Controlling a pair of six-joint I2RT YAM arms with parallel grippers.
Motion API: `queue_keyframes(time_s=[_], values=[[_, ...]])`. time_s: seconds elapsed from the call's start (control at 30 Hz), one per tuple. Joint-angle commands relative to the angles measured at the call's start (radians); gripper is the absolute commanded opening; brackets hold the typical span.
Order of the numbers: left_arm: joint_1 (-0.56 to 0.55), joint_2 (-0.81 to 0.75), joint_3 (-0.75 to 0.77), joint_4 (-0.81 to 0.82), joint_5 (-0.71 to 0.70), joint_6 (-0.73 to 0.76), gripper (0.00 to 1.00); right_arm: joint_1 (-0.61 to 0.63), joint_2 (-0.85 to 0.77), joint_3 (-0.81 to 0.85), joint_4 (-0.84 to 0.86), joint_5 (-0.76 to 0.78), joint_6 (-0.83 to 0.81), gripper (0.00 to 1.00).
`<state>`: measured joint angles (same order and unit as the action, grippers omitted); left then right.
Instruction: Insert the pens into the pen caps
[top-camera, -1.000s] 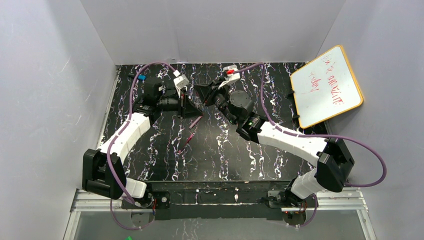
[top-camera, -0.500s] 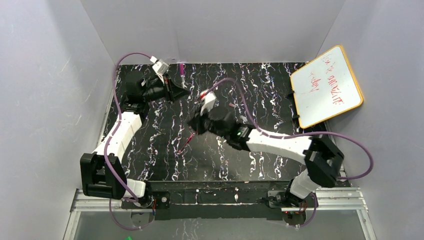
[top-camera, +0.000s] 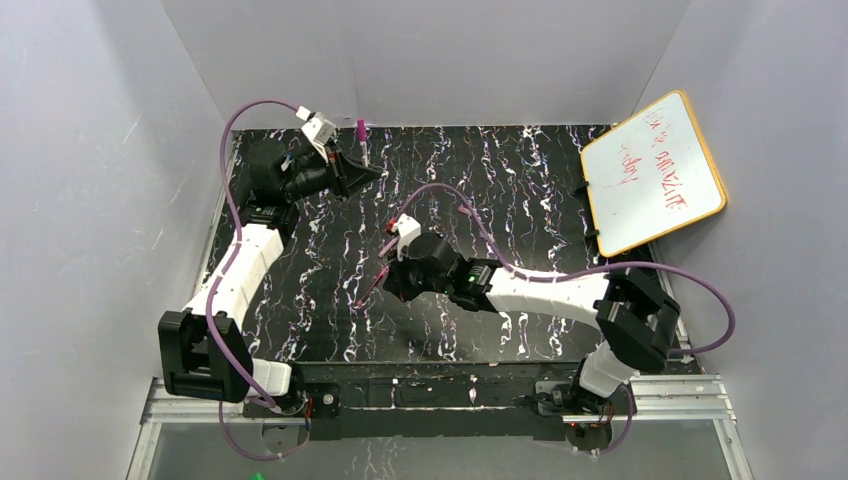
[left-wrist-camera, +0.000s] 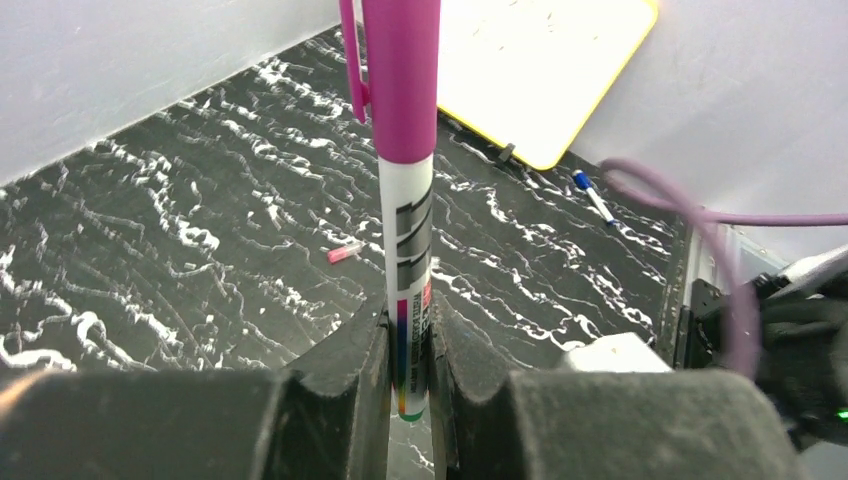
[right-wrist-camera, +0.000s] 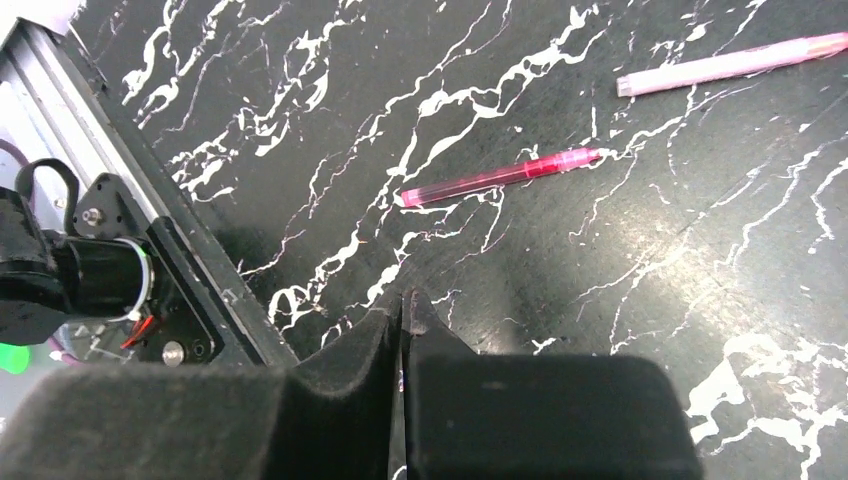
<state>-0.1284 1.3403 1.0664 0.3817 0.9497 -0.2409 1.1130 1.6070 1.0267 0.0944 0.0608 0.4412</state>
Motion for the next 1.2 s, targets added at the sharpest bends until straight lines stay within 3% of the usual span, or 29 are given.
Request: queue_keyframes(time_s=[0.0, 0.1, 0.23, 0.4, 0.67, 0.83, 1.0, 1.17], values=[[-0.002, -0.004, -0.006, -0.201, -0.123, 0.132, 0.0, -0.001, -0.126, -0.031, 0.084, 0.069, -0.016, 0.23], [-0.002, 0.01, -0.003, -0.338, -0.254, 0.201, 0.0, -0.001, -0.199, -0.059, 0.1, 0.144, -0.05, 0.6], [-0.002, 0.066, 0.011, -0.519, -0.446, 0.237, 0.0, -0.004, -0.281, -0.066, 0.08, 0.233, -0.094, 0.74], [-0.002, 0.194, 0.043, -0.718, -0.635, 0.27, 0.0, -0.008, -0.347, -0.08, 0.051, 0.282, -0.127, 0.77], [-0.002, 0.229, -0.027, -0.783, -0.829, 0.256, 0.01, -0.011, -0.44, -0.151, 0.035, 0.316, -0.12, 0.78], [-0.002, 0.255, -0.039, -0.813, -0.851, 0.251, 0.08, -0.009, -0.475, -0.184, 0.029, 0.322, -0.109, 0.79], [-0.002, 0.271, -0.06, -0.813, -0.834, 0.249, 0.21, -0.01, -0.492, -0.195, 0.018, 0.328, -0.105, 0.79], [-0.002, 0.278, -0.077, -0.813, -0.824, 0.248, 0.24, -0.01, -0.506, -0.209, 0.015, 0.336, -0.101, 0.79]])
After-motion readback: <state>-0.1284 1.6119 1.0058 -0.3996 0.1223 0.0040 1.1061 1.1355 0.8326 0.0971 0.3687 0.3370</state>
